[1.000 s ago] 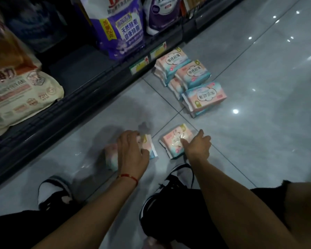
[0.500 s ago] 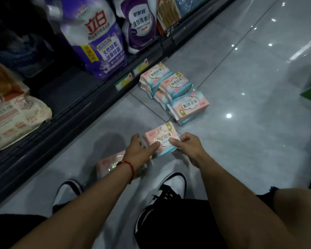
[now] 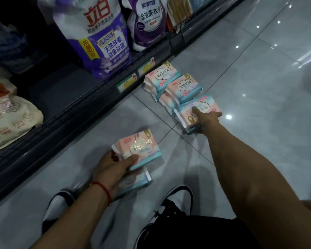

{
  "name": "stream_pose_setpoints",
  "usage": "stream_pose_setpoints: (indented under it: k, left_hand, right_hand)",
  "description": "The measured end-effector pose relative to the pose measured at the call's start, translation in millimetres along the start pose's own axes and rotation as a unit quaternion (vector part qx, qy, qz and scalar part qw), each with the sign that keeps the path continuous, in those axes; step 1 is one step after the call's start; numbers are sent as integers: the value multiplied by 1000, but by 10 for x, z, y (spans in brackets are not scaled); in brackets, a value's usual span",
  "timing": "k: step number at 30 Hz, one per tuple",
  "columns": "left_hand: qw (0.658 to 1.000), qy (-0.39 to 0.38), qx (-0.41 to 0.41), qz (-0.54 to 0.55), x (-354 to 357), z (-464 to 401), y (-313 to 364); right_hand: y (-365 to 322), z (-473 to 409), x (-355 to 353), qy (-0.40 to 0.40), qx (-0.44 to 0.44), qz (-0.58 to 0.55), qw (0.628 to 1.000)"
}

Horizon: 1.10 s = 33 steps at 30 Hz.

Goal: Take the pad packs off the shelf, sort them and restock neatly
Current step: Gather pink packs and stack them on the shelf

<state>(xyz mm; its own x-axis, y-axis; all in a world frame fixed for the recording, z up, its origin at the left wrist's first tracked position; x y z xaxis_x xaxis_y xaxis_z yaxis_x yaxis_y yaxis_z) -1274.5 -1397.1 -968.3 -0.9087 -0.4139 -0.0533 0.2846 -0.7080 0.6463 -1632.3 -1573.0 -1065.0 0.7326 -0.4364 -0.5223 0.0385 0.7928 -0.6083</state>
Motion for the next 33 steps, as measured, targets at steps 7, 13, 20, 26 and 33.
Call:
stream_pose_setpoints:
  k: [7,13,20,26,33]
  left_hand:
    - [998,40,-2,51,-327,-1,17]
    - [996,55,36,55,-417,104,217]
    - [998,13,3,56,-147,180,72]
    - [997,-12,-21,69,-100,30,29]
    - [997,-4,-11,77,-74,-157,258]
  right_hand:
    - [495,242,9,28,14,-134,990]
    - [787,895,-117,-260,-15,-43,964]
    - [754,1194,189,-311,-212,278,884]
    - [-492,936,-41,26,-356,138,924]
    - [-839,633,613,-75,-54,-46,995]
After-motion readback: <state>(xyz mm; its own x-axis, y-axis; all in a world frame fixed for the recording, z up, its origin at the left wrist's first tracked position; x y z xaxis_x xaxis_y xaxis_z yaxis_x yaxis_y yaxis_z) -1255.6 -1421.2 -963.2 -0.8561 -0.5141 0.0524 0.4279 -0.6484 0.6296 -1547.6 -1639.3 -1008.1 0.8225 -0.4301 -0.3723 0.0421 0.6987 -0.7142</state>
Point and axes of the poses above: each hand's wrist, its own z-axis away from the middle knuckle, its own x-axis out of the palm, y = z × x, the point moved 9 cm from there along -z, towards the middle knuckle, and after that the axes turned 10 degrees about y, right-handed, at the moved point
